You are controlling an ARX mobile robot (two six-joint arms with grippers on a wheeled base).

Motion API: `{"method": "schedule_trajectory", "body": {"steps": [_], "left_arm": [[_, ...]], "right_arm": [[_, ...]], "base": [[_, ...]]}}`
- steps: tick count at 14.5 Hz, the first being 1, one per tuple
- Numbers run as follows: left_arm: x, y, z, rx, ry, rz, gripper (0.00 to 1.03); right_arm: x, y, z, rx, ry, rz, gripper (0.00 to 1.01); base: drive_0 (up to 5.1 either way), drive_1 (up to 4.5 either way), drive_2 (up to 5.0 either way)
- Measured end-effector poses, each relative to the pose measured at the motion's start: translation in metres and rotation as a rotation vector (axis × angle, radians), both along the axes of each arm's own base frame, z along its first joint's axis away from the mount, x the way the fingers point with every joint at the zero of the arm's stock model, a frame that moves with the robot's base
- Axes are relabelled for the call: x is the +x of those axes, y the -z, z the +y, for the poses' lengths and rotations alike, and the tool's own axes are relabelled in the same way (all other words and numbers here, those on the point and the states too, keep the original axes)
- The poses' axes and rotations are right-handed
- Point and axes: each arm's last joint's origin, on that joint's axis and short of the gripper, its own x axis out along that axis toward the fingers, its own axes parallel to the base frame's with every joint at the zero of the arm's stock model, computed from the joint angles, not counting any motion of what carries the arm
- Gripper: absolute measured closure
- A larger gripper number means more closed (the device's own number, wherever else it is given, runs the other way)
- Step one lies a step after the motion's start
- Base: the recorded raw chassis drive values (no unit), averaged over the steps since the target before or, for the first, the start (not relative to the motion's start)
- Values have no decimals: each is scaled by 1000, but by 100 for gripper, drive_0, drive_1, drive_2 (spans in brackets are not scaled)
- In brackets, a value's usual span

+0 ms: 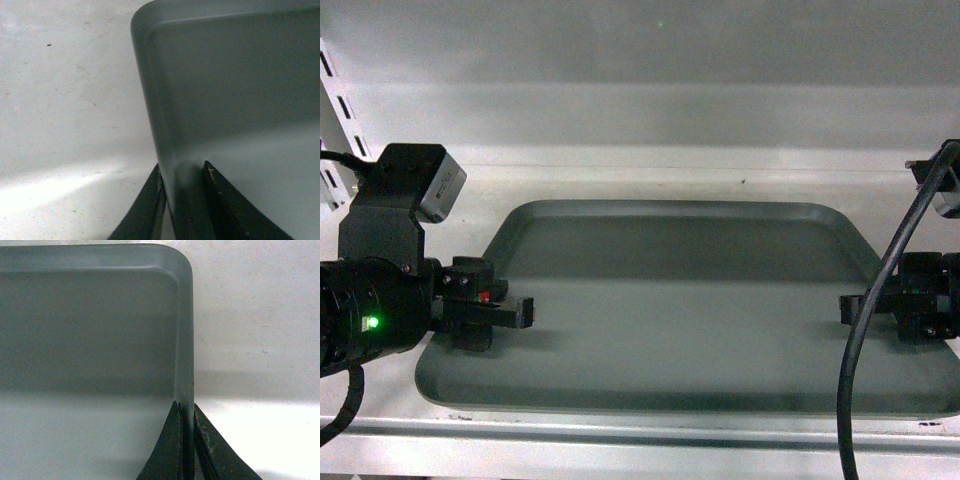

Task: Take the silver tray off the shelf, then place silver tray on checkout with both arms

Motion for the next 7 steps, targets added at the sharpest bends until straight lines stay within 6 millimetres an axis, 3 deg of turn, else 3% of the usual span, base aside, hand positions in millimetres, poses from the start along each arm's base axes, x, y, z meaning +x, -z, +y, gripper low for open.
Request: {"method": "schedule_trajectory", "body": {"steps": [3,7], "left_arm": [[0,0,1,-20,-27,0,98],[-9,-9,3,-61,-55,13,99]], "right_arm": [[0,0,0,24,14,1,98],[-6,-14,1,5,5,-16,98]], "base": [[0,0,0],[0,0,0]]}}
